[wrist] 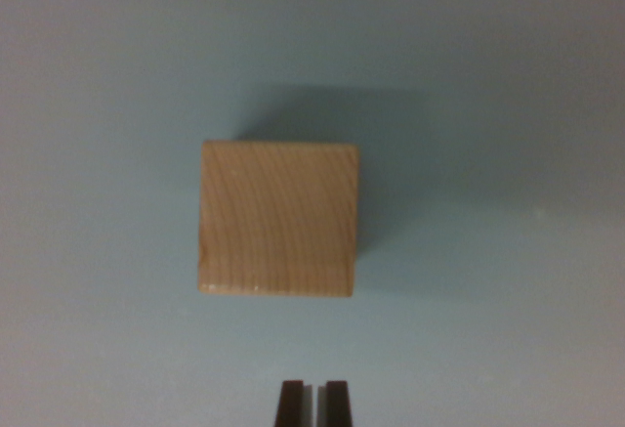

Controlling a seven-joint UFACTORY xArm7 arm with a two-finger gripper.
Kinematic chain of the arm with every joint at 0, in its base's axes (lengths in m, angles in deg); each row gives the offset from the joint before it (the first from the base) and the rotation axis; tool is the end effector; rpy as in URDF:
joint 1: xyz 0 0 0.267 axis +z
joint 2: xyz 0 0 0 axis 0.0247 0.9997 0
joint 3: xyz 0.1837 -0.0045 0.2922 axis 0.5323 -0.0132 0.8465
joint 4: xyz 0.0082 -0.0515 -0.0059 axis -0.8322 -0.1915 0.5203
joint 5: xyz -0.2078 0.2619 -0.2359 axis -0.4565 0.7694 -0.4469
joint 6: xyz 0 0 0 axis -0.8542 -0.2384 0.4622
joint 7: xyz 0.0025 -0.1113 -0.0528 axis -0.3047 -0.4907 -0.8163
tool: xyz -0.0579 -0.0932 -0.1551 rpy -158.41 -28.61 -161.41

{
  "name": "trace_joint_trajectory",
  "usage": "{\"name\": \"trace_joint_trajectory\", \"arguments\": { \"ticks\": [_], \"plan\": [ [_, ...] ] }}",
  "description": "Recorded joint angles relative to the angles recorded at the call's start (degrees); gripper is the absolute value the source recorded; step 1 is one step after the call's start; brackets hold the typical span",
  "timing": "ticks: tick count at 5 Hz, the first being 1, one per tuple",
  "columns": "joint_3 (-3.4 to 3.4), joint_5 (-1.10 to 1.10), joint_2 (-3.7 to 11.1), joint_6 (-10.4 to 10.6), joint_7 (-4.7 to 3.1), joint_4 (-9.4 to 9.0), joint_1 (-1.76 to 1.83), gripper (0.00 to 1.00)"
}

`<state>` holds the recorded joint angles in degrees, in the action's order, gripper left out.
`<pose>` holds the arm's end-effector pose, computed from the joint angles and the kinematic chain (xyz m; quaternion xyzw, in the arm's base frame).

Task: Push wooden cube

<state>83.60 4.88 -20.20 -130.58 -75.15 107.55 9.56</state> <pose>0.5048 0.1300 0.0729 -0.9995 -0.0140 0.0289 0.0069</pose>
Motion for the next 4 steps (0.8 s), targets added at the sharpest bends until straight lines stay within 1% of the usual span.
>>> {"name": "trace_joint_trajectory", "arguments": {
  "ticks": [1,2,3,4],
  "plan": [
    [0.23,-0.11,0.45,2.06,0.44,-1.68,0.26,0.00],
    [0.23,-0.11,0.45,2.06,0.44,-1.68,0.26,0.00],
    [0.44,-0.21,0.86,3.91,0.84,-3.20,0.49,0.00],
    [0.44,-0.21,0.86,3.91,0.84,-3.20,0.49,0.00]
  ]
}}
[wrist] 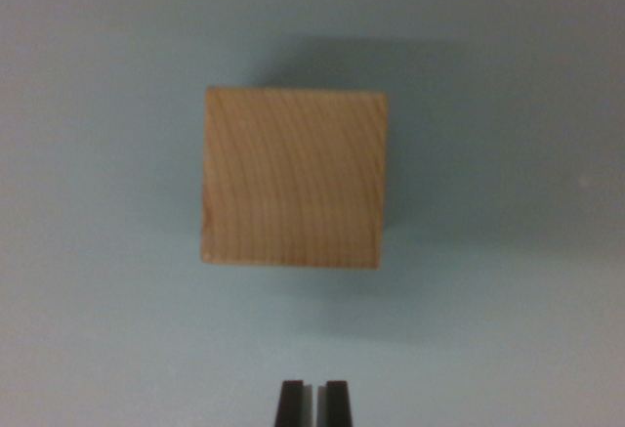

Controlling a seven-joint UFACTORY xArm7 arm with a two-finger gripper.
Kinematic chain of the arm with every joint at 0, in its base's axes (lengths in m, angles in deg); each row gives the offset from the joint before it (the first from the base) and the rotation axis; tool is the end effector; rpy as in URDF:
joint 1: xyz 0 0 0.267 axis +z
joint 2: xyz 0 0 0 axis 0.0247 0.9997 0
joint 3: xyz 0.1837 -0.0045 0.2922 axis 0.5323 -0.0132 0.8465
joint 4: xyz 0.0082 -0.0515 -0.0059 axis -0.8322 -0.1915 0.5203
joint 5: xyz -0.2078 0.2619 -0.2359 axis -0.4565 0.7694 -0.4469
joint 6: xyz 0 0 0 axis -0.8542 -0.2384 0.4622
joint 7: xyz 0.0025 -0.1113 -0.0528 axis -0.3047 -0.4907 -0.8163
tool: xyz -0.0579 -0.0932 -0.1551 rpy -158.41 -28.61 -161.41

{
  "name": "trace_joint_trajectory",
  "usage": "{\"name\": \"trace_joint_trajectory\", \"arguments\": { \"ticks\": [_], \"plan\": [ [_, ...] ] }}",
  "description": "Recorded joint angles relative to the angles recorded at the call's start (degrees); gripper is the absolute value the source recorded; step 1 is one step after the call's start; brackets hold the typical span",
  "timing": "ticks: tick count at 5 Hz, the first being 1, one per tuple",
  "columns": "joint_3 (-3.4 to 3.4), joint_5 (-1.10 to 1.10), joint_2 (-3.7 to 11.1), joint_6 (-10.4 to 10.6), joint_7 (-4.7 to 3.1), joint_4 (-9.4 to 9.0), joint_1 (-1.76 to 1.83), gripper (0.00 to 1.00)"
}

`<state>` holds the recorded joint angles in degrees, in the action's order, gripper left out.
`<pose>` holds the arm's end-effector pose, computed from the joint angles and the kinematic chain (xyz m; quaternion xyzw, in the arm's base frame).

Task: Push wooden cube

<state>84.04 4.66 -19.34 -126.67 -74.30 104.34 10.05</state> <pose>0.4899 0.1351 0.0476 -0.9994 -0.0157 0.0302 0.0063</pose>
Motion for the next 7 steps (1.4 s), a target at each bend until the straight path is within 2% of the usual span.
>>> {"name": "trace_joint_trajectory", "arguments": {
  "ticks": [1,2,3,4,5,7],
  "plan": [
    [0.18,-0.09,0.34,1.57,0.34,-1.28,0.20,0.00],
    [0.18,-0.09,0.34,1.57,0.34,-1.28,0.20,0.00],
    [0.34,-0.16,0.66,2.98,0.64,-2.44,0.37,0.00],
    [0.34,-0.16,0.66,2.98,0.64,-2.44,0.37,0.00],
    [0.46,-0.22,0.90,4.09,0.88,-3.35,0.51,0.00],
    [0.55,-0.27,1.08,4.89,1.05,-4.00,0.61,0.00]
  ]
}}
